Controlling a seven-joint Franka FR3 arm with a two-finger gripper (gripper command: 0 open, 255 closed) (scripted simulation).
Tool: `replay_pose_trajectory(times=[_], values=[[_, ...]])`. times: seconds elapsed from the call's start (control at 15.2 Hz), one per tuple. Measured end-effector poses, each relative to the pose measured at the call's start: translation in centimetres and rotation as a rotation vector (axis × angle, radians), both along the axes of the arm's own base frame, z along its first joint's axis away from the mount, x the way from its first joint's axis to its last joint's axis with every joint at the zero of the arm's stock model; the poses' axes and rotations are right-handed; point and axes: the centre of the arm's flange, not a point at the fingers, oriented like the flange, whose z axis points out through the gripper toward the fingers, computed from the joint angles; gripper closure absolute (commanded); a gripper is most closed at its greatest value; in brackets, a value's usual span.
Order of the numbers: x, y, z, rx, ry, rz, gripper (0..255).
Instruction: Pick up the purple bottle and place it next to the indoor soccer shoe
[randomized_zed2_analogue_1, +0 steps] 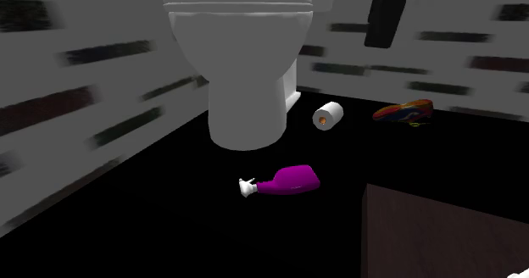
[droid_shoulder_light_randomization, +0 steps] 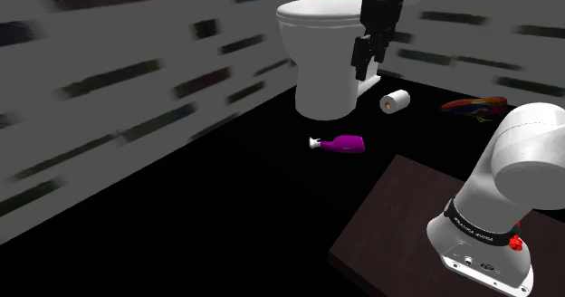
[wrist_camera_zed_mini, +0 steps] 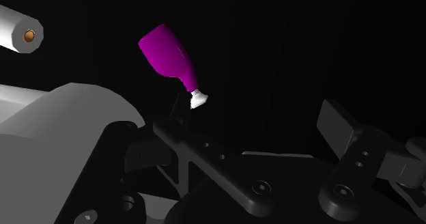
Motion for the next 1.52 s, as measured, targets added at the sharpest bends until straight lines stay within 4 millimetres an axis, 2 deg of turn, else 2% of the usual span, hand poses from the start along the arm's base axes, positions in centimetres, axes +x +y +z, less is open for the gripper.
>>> replay_pose_trajectory(times=[0.13, 0.46, 0.86, 1.52], values=[[0.3, -0.3, -0.5, 0.0, 0.003, 0.007, 0], [2.6, -3.1, -5.2, 0.001, 0.03, 0.074, 0], [6.1, -6.4, -11.9, 0.003, 0.066, 0.164, 0], [11.7, -10.7, -23.0, 0.006, 0.124, 0.316, 0]])
